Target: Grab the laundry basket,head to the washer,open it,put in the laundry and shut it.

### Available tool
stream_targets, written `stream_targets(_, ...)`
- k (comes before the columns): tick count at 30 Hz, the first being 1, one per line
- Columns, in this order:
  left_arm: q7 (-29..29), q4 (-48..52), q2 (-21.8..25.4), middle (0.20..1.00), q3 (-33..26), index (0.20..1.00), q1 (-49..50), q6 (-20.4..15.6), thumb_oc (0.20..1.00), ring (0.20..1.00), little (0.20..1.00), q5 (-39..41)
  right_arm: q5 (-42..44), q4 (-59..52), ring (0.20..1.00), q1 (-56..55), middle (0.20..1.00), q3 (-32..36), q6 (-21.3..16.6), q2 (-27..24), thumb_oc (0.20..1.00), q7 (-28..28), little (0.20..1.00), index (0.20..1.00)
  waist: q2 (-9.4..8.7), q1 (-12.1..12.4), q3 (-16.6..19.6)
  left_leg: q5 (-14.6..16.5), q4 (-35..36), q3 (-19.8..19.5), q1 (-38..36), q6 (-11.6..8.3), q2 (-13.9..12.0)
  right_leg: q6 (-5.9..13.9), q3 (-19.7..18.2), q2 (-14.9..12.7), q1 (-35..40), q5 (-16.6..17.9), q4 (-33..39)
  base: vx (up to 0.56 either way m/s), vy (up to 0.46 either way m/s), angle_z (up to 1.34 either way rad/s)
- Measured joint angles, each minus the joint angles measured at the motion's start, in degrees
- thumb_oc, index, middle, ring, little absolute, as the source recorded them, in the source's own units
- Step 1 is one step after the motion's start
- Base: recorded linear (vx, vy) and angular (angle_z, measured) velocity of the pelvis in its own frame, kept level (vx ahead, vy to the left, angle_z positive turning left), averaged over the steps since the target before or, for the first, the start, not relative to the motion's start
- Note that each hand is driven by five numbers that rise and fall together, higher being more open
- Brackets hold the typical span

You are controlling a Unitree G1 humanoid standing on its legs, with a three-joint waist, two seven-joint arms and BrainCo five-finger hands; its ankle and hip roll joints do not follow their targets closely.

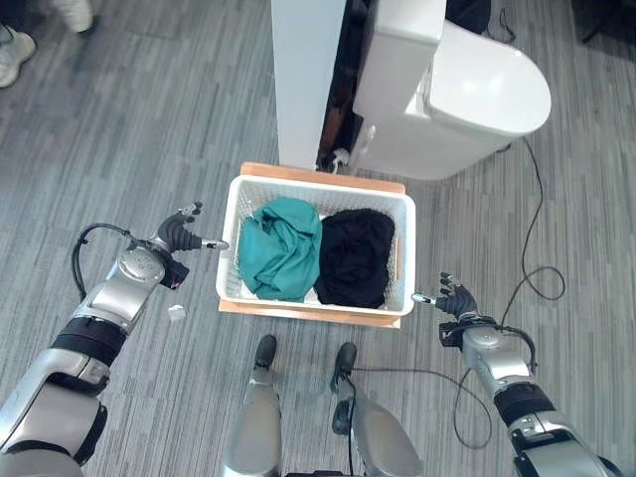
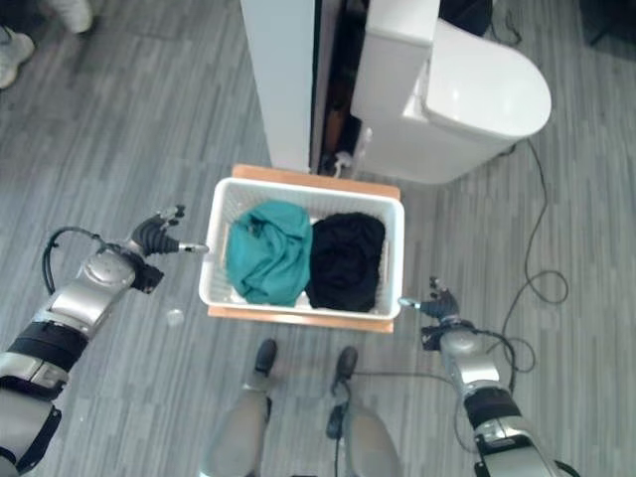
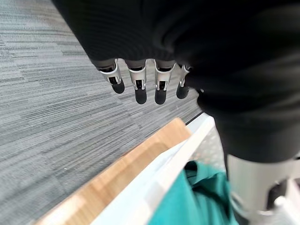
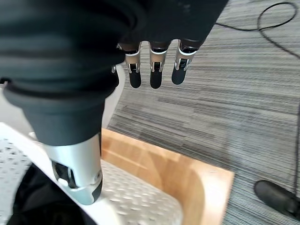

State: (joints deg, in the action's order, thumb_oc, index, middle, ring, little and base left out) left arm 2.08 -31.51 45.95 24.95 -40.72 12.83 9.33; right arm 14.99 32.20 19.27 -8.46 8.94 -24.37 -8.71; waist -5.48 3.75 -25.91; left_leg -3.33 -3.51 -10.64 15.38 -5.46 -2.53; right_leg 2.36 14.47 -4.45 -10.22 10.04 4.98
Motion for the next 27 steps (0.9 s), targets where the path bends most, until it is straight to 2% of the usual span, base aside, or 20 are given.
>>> stream_targets(1, -0.95, -1.61, -0.9, 1.0, 0.4, 1.0, -1.6, 0.3, 1.0, 1.0, 1.0, -1.81, -0.02, -2.02, 1.0, 0.01, 1.0, 0.2, -0.04, 0.01, 1.0, 0.0, 1.0, 1.0, 0.09, -0.25, -1.1, -0.01, -0.07, -0.03, 0.1, -0.02, -0.03, -0.03, 0.0, 0.04, -0.04, 0.03, 0.0, -0.07, 0.003, -0.01)
stream_targets(5, -1.96, -1.49, -2.82, 1.0, 0.54, 1.0, -1.78, 0.47, 1.0, 1.0, 1.0, -5.15, -0.06, -4.41, 1.0, 0.12, 1.0, 0.68, -0.39, 0.03, 1.0, 0.02, 1.0, 1.0, 0.15, -0.65, -1.64, -0.08, -0.1, 0.13, 1.52, -0.1, -0.06, -0.19, -0.14, 0.07, -1.54, 0.31, 0.0, -0.03, 0.007, -0.01)
stream_targets(12, -4.99, -1.99, -6.43, 1.0, 0.55, 1.0, -1.81, 0.69, 1.0, 1.0, 1.0, -5.55, -0.1, -4.5, 1.0, 2.61, 1.0, 0.43, -0.38, 0.27, 1.0, -1.11, 1.0, 1.0, 0.22, -0.71, -1.68, -0.14, 0.39, 1.23, 1.79, -0.08, 0.01, -0.22, -1.19, -0.12, -2.61, 0.59, 0.0, -0.01, 0.02, -0.06)
stream_targets(22, -9.01, -8.59, -11.1, 1.0, 1.33, 1.0, -4.09, 1.0, 1.0, 1.0, 1.0, -5.65, -0.13, 2.48, 1.0, 12.99, 1.0, -3.57, 0.1, 0.5, 1.0, -4.97, 1.0, 1.0, 0.38, -0.4, -1.77, -0.22, 0.4, 1.44, 2.12, 0.0, 0.27, -0.2, -1.36, -0.39, -3.07, 0.81, 0.0, 0.0, 0.006, -0.01)
stream_targets(27, -10.9, -12.56, -12.98, 1.0, 3.39, 1.0, -7.88, -1.03, 1.0, 1.0, 1.0, -2.83, -0.11, 7.15, 1.0, 20.51, 1.0, -7.22, 0.3, 0.54, 1.0, -5.93, 1.0, 1.0, 0.67, 0.72, -1.92, -0.26, -0.27, 1.35, 3.81, -0.04, 0.38, -0.33, -1.33, -0.41, -4.42, 1.21, 0.0, 0.0, 0.0, 0.0)
